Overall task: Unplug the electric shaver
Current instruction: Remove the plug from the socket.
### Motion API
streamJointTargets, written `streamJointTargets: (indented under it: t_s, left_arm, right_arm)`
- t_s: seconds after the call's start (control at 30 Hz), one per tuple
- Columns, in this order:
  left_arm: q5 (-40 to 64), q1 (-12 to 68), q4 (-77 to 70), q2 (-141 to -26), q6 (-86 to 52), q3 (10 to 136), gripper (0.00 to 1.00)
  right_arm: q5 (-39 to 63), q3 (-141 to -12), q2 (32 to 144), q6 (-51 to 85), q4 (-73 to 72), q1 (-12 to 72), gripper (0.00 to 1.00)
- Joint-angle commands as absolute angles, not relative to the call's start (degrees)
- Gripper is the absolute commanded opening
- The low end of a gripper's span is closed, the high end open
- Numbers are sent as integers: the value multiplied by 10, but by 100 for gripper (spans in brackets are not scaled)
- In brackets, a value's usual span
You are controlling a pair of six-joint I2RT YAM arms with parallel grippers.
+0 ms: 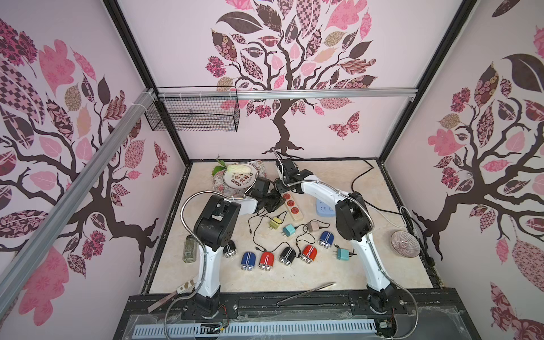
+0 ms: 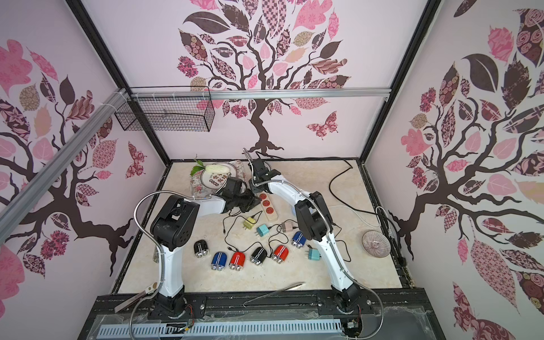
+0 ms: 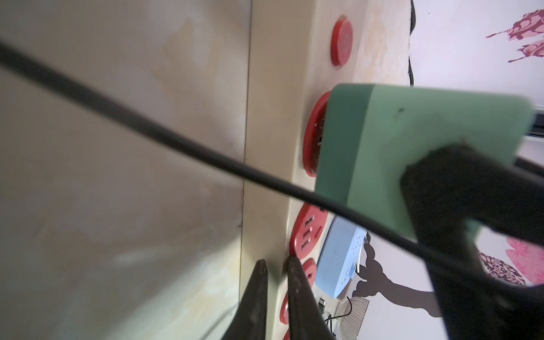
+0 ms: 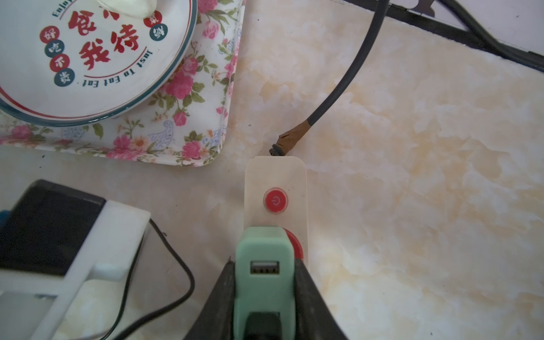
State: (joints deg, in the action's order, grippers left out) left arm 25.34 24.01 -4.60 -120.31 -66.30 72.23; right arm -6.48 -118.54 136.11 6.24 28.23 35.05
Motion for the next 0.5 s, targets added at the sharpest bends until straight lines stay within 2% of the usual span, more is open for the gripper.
streamJointTargets:
  t_s: [0.0, 0.47]
  left_arm:
    - [213, 246, 6, -1230, -676, 711, 15]
    - [206, 251, 13, -1224, -675, 709, 16]
  right_arm:
    - [-88, -1190, 1343, 64, 278, 352, 20]
    - [-93, -1168, 1298, 79, 273, 351, 20]
